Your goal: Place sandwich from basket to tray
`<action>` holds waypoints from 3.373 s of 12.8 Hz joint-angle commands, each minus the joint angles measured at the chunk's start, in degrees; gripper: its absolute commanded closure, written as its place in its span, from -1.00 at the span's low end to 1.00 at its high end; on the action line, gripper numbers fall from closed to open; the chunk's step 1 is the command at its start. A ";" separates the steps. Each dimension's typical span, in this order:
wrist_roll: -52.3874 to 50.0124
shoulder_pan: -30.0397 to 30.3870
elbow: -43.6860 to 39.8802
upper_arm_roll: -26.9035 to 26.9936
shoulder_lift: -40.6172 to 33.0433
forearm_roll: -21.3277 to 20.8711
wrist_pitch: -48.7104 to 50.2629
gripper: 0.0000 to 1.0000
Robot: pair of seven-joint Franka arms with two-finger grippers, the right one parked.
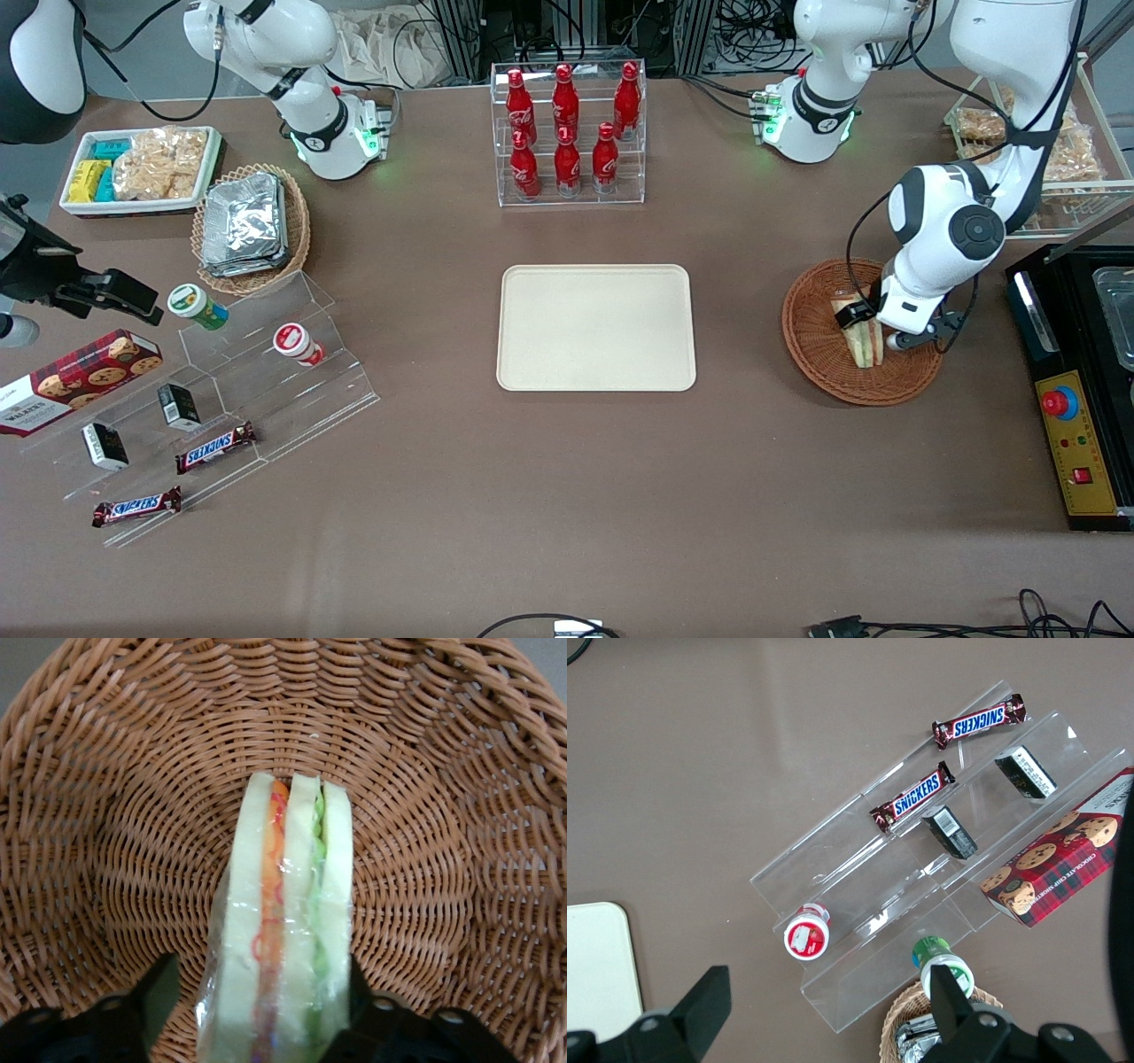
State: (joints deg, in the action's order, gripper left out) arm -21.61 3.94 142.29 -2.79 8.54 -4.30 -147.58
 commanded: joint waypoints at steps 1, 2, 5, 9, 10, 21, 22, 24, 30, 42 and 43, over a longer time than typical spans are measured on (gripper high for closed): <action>-1.07 -0.16 -0.26 0.15 0.07 -1.06 -0.69 0.90; -0.98 -0.16 -0.26 0.15 -0.10 -1.06 -0.69 0.91; -0.37 -0.16 -0.79 0.24 -3.34 -1.23 3.85 0.91; 3.31 -1.21 -6.47 0.15 -13.18 -1.85 22.53 0.90; 4.63 -1.21 -11.72 0.15 -13.98 -1.85 30.60 0.90; -6.55 -4.02 -58.42 -20.45 -2.24 -0.53 69.53 0.88; -12.78 -4.02 -60.45 -24.51 0.66 -0.53 69.18 0.87; -25.71 -4.29 -65.71 -33.29 8.73 -1.84 68.40 0.84; -37.90 -7.10 -62.08 -41.95 19.40 -10.09 58.40 0.80; -40.26 -6.49 -35.60 -38.35 28.37 -23.64 22.97 0.81; -40.36 -6.66 -34.98 -37.48 28.46 -23.64 21.73 0.81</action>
State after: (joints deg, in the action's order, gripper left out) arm -60.00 -2.78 105.27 -41.09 37.03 -26.75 -122.71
